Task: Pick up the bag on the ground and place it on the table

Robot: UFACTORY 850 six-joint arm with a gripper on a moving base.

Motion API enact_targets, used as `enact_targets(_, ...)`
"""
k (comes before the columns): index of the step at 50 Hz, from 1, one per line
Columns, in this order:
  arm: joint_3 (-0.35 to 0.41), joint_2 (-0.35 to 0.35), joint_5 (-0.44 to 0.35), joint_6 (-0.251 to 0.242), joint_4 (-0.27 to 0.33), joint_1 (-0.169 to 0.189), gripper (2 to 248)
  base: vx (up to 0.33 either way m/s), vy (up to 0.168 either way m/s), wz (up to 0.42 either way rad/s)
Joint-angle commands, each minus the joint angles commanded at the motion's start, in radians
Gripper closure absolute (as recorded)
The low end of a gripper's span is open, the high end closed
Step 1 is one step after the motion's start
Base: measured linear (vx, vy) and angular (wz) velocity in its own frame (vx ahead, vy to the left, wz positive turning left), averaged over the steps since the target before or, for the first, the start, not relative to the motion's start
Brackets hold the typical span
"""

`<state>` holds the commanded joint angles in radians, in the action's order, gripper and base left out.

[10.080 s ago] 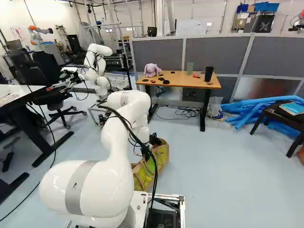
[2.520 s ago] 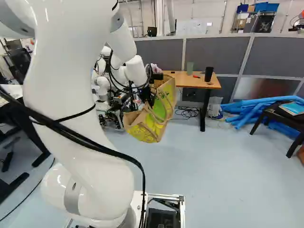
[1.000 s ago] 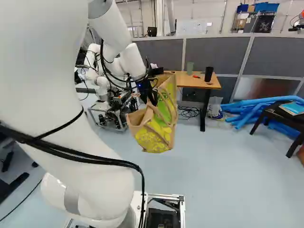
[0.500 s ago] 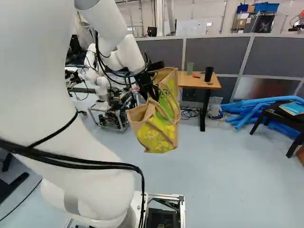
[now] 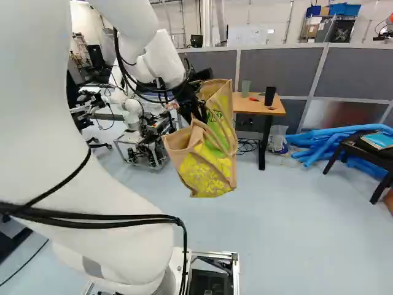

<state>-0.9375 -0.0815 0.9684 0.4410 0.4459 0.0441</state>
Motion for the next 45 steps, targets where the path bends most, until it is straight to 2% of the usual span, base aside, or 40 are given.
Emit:
enact_targets(23,-0.023,-0.059,0.080,0.000,0.034,0.006,228,0.000,0.000,0.000)
enact_targets(45,-0.050,-0.110,0.134,0.000,0.092,0.012,228,0.000,0.000,0.000)
